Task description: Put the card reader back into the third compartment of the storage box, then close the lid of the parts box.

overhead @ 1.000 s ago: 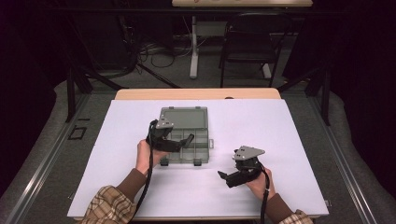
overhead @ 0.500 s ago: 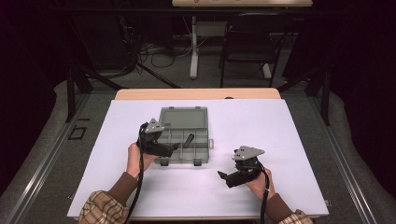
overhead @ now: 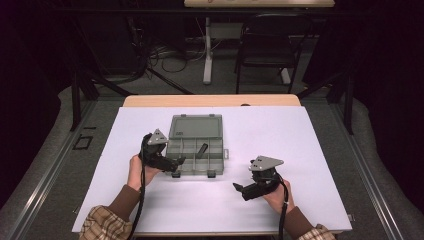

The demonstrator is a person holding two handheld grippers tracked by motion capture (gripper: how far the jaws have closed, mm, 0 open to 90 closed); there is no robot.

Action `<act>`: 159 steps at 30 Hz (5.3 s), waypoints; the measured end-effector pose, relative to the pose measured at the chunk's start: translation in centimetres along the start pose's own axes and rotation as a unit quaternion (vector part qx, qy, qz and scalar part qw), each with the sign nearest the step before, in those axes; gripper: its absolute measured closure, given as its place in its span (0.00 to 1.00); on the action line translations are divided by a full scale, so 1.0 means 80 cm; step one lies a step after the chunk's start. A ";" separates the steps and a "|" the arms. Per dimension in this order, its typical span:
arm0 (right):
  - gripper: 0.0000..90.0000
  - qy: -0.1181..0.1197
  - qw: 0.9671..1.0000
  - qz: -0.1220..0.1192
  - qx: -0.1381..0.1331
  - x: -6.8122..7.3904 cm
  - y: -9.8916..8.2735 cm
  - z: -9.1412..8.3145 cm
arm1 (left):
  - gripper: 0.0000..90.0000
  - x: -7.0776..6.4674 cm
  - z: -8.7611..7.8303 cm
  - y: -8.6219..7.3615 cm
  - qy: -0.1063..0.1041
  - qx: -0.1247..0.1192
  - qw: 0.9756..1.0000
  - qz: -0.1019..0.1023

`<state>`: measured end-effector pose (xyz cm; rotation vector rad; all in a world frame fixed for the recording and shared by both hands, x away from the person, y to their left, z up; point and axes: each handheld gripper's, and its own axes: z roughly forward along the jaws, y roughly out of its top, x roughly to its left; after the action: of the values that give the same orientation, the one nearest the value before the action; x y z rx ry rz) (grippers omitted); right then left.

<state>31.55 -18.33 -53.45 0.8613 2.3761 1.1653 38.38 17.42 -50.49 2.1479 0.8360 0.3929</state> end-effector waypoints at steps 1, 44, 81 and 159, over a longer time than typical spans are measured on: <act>0.00 0.001 1.000 -0.002 0.002 -0.001 0.000 0.001 | 0.00 0.001 0.000 0.000 0.000 0.002 1.000 0.001; 0.00 0.003 1.000 -0.006 0.002 -0.001 0.001 0.003 | 0.01 0.006 0.033 -0.008 0.003 0.055 0.998 0.008; 0.00 0.004 1.000 -0.013 0.003 0.001 0.001 0.002 | 0.62 -0.013 0.055 -0.003 0.052 0.078 0.995 0.021; 1.00 -0.048 0.995 0.051 0.064 -0.105 0.100 0.147 | 0.63 -0.007 0.056 -0.005 0.035 0.069 0.997 0.025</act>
<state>47.26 -13.22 -53.67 1.0682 2.3737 0.9932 40.11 14.71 -53.70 2.2967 0.8734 0.4505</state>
